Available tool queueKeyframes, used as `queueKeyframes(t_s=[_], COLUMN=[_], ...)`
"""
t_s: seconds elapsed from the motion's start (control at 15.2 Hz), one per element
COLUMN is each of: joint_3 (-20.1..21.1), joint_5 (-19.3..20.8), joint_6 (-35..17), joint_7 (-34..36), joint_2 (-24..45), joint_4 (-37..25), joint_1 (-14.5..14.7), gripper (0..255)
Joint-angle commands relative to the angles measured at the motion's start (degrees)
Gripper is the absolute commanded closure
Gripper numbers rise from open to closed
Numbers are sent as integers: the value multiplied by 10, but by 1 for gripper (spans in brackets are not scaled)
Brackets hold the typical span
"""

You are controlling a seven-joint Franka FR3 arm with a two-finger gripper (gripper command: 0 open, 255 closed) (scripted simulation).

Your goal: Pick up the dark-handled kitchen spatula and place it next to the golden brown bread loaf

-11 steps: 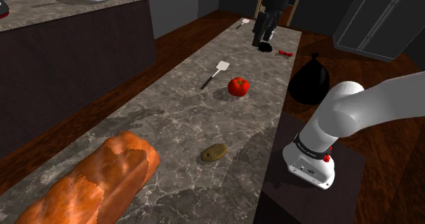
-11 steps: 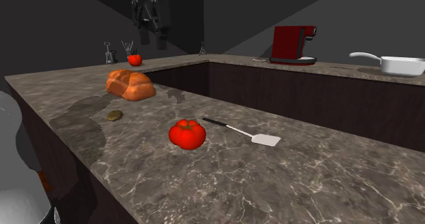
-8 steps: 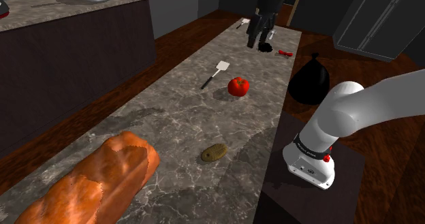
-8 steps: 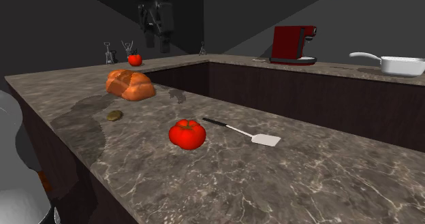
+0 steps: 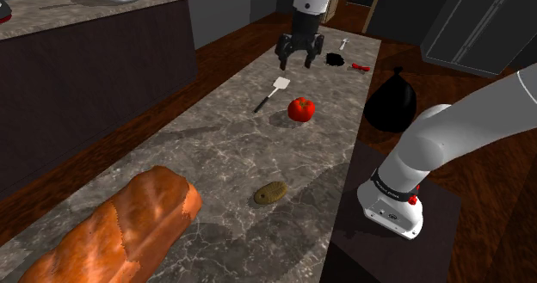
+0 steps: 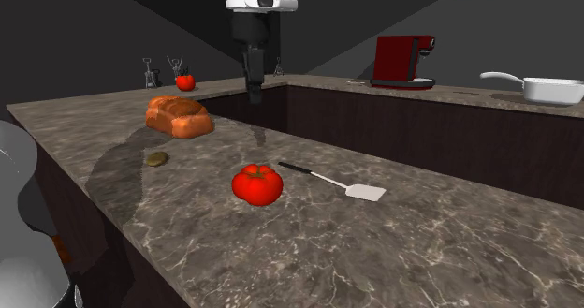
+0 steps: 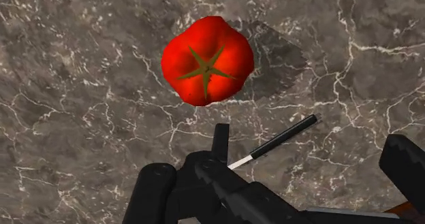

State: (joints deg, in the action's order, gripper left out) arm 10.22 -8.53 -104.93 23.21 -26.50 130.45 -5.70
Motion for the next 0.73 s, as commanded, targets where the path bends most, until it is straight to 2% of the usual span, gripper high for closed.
queueKeyframes(t_s=[0.0,0.33,0.66], joint_3=[13,32,34], joint_5=[1,14,36], joint_6=[-29,-91,-142], joint_7=[60,200,336], joint_2=[38,136,231], joint_4=[-7,-38,-74], joint_1=[-15,-49,-74], gripper=[0,0,0])
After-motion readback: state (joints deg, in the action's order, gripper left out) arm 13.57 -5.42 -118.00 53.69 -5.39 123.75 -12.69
